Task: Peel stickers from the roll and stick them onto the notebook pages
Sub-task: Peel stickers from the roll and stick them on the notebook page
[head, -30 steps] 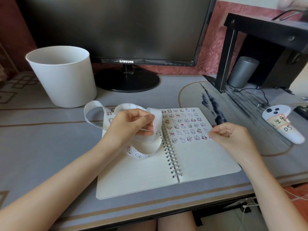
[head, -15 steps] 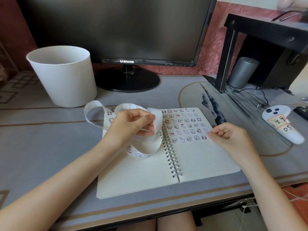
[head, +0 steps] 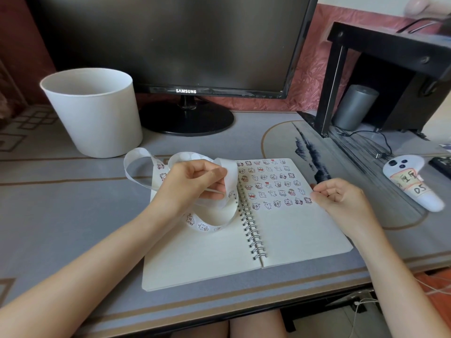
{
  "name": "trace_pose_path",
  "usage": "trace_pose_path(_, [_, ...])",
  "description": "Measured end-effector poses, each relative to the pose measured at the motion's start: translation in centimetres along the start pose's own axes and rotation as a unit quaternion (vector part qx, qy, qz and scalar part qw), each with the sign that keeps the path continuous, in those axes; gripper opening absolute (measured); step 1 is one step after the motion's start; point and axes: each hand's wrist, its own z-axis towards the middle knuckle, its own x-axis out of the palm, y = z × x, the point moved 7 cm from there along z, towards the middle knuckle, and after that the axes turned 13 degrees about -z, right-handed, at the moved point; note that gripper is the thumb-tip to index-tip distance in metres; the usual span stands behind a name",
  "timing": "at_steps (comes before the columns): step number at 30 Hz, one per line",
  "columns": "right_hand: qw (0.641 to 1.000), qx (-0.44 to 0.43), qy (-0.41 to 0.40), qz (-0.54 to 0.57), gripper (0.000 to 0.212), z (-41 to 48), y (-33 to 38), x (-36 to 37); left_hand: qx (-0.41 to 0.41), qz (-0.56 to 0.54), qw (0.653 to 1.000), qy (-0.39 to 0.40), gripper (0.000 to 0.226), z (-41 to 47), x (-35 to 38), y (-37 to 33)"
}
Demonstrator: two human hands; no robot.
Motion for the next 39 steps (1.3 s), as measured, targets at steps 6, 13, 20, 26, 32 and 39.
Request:
trace_pose_path(6, [1.0,0.012,0.005,0.007,0.015,-0.2,0.0,0.2,0.0,0.001,1.0,0.0,0.011,0.0,0.0,0.0])
trace_pose_path(13, [1.0,0.007,-0.008,0.002,0.017,0.2,-0.1,0.0,0.001,0.001,1.0,-0.002,0.011,0.0,0.0,0.0])
trace_pose_path(20, [0.998,0.02,0.044,0.037,0.019,-0.3,-0.4,0.1,0.004,-0.001,1.0,-0.004,0.012,0.1,0.0,0.1])
trace_pose_path(26, [1.0,0.01,0.014,0.025,0.019,0.1,0.1,-0.3,0.012,-0.006,1.0,0.001,0.012,0.1,0.0,-0.1])
trace_pose_path(32, [0.993,-0.109,-0.011,0.045,0.007,-0.9,6.2,0.2,0.019,-0.019,1.0,0.008,0.012,0.2,0.1,-0.1])
trace_pose_path(39, [0.966,-0.215,0.113,0.087,0.014,-3.0,12.6,4.8,0.039,-0.007,0.999,0.0,0.016,0.3,-0.4,-0.4])
